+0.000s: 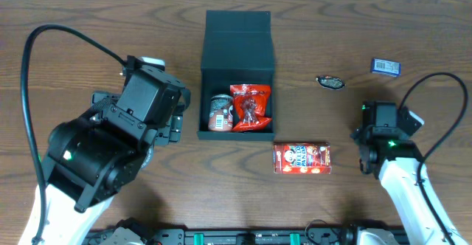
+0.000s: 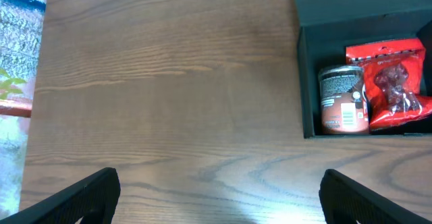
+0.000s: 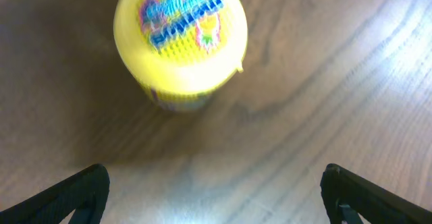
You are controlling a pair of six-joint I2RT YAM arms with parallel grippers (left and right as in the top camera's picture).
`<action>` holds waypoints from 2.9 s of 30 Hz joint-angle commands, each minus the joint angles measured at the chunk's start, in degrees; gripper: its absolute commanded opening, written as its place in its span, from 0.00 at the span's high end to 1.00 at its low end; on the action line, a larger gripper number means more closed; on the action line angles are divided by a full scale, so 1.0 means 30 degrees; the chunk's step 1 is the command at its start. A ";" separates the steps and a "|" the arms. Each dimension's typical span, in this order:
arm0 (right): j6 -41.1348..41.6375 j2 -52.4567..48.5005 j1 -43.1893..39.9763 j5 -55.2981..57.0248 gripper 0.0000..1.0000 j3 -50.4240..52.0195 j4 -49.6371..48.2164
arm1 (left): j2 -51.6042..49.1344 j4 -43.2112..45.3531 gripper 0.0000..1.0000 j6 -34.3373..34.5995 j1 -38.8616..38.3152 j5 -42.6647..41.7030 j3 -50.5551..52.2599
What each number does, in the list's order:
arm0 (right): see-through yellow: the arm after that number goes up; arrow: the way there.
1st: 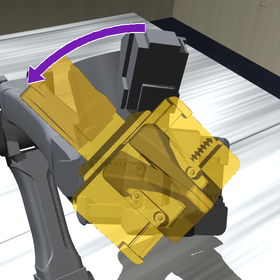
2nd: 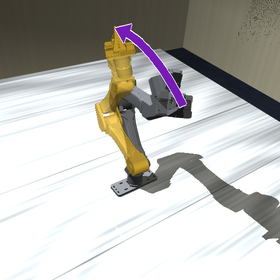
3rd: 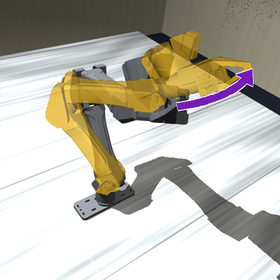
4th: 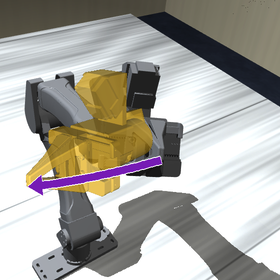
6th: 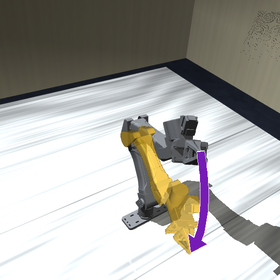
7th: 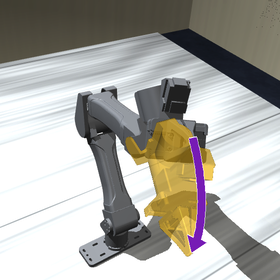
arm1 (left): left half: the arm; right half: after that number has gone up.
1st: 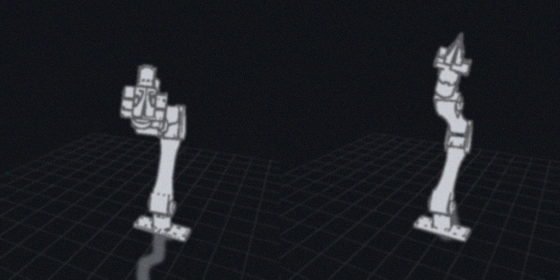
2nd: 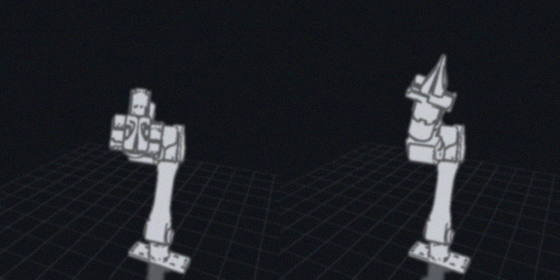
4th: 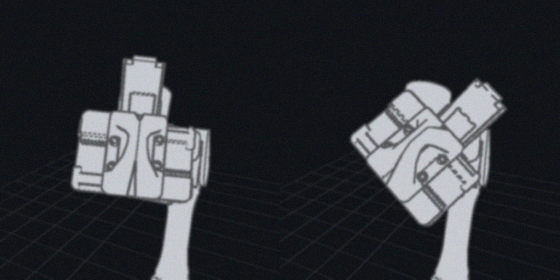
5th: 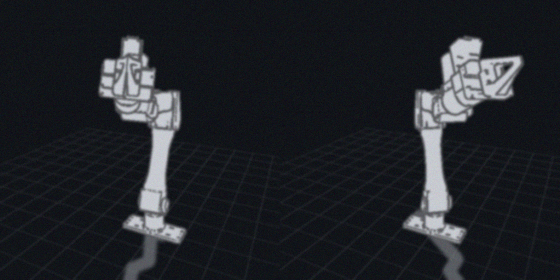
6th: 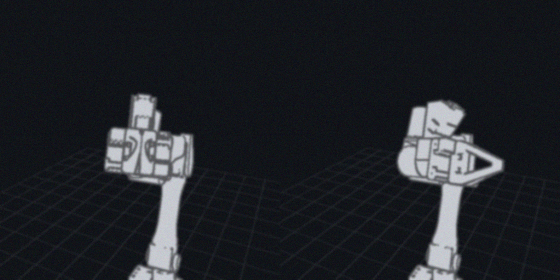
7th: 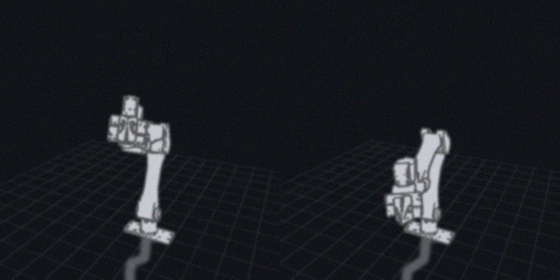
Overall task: Pack container
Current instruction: 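Move the right gripper over the yellow Mentos bottle, then grasp the yellow Mentos bottle with the right gripper and lift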
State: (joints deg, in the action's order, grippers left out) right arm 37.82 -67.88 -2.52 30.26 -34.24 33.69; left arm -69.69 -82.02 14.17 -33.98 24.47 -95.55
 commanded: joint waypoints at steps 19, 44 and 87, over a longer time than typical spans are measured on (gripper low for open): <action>-0.5275 -0.1756 -0.3439 -0.2681 0.01 0.1137 -0.5574 | -0.0168 0.0160 0.05 -0.0597 -0.0022 0.0495 0.0328; -0.5282 -0.5770 -0.3504 -0.2215 0.01 0.1137 -1.0790 | -0.0175 0.0299 0.05 -0.0736 -0.0022 0.0488 0.0328; -0.4889 -0.4109 -0.4386 -0.5435 0.99 0.1056 -1.0032 | -0.0175 0.0342 0.05 -0.0576 -0.0022 0.0087 0.0328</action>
State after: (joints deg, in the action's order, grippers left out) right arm 21.91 -83.22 -15.53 17.67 -30.98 3.44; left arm -70.04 -80.97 13.04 -33.98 24.80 -95.09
